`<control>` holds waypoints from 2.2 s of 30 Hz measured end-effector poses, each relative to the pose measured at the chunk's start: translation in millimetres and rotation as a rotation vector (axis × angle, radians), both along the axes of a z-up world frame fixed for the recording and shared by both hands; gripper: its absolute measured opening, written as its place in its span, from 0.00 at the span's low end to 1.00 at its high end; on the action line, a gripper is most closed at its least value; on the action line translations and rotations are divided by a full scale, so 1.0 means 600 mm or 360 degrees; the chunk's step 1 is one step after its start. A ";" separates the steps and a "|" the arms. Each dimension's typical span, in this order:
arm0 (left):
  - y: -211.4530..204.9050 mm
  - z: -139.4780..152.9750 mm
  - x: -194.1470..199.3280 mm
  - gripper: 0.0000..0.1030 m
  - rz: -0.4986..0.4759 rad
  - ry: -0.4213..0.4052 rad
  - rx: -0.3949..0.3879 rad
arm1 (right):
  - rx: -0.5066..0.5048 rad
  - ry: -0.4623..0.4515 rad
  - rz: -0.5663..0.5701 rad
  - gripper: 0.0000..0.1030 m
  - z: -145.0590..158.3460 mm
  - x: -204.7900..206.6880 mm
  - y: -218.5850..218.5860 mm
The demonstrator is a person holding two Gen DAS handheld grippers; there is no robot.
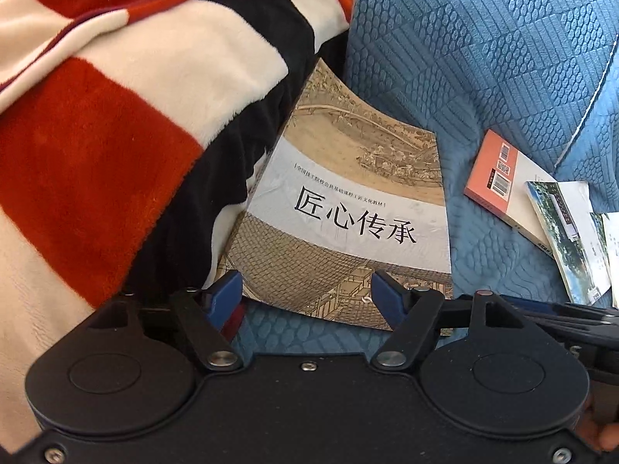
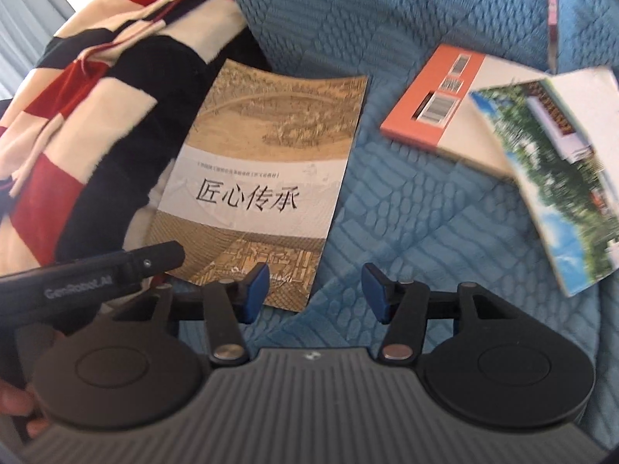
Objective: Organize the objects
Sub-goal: 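Tip the tan book onto its edge and close both grippers on it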
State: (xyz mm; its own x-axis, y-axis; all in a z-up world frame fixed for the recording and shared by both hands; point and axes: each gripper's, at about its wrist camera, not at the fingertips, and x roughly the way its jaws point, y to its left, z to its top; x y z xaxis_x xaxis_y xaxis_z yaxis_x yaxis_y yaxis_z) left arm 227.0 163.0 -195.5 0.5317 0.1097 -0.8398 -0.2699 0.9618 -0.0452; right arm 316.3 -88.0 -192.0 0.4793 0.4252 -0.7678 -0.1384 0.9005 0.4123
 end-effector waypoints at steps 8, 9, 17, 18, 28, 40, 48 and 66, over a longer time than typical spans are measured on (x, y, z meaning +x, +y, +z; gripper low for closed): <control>0.014 -0.014 0.005 0.64 0.0026 0.0026 -0.0035 | -0.0047 -0.0013 0.0061 0.41 -0.024 0.003 0.030; 0.016 -0.016 0.008 0.62 0.0036 0.0033 -0.0042 | -0.0092 -0.0050 0.0064 0.37 -0.019 0.002 0.034; 0.031 -0.022 0.011 0.55 0.0037 0.0041 -0.0092 | -0.0059 -0.0038 0.0062 0.34 -0.024 0.015 0.038; 0.031 -0.022 0.010 0.55 0.0034 0.0041 -0.0094 | -0.0094 -0.0038 0.0056 0.35 -0.028 0.016 0.039; 0.054 -0.049 0.016 0.40 0.0085 0.0118 -0.0254 | 0.0365 0.0155 -0.0114 0.44 -0.045 0.043 -0.010; 0.055 -0.054 0.015 0.39 0.0069 0.0118 -0.0297 | 0.0957 0.0293 -0.0073 0.43 -0.083 0.048 -0.013; 0.067 -0.041 -0.001 0.42 0.0049 0.0075 -0.0375 | 0.0797 0.0324 -0.0202 0.09 -0.099 0.051 -0.008; 0.059 -0.031 -0.004 0.66 0.0056 0.0044 -0.0332 | 0.0625 0.0193 -0.0242 0.05 -0.073 0.026 -0.063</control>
